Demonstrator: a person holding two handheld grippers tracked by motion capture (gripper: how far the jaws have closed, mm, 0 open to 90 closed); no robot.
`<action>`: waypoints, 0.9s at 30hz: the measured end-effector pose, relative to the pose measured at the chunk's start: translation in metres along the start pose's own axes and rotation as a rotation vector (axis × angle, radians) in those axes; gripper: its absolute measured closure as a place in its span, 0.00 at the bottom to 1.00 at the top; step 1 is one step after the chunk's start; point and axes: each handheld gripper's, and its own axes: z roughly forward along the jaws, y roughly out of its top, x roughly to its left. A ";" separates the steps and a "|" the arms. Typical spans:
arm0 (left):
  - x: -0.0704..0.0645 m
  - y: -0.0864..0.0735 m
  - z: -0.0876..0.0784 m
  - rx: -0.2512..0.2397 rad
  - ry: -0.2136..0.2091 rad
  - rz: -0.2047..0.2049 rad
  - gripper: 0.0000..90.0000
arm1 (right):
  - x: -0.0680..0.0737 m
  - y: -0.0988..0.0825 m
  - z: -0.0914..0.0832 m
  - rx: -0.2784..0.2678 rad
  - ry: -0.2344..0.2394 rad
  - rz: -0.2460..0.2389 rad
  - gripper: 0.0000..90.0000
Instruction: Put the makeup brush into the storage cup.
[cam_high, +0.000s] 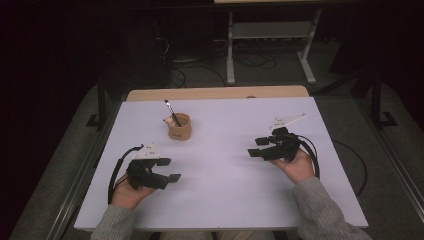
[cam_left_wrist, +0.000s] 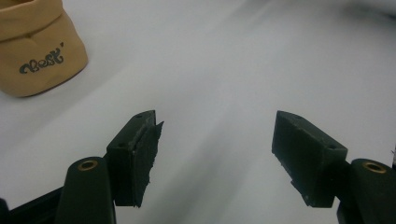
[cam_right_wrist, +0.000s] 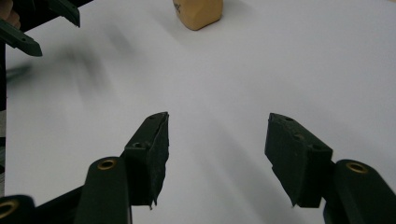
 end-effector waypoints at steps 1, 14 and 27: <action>0.000 0.000 0.000 0.000 -0.001 -0.002 0.34 | 0.000 -0.001 -0.001 0.007 0.002 0.004 0.43; -0.001 -0.002 0.002 -0.010 -0.005 -0.017 0.32 | 0.004 -0.020 -0.015 -0.016 -0.008 0.012 0.42; 0.003 -0.004 -0.002 -0.012 0.027 -0.025 0.26 | 0.008 -0.036 -0.036 -0.015 -0.048 0.003 0.41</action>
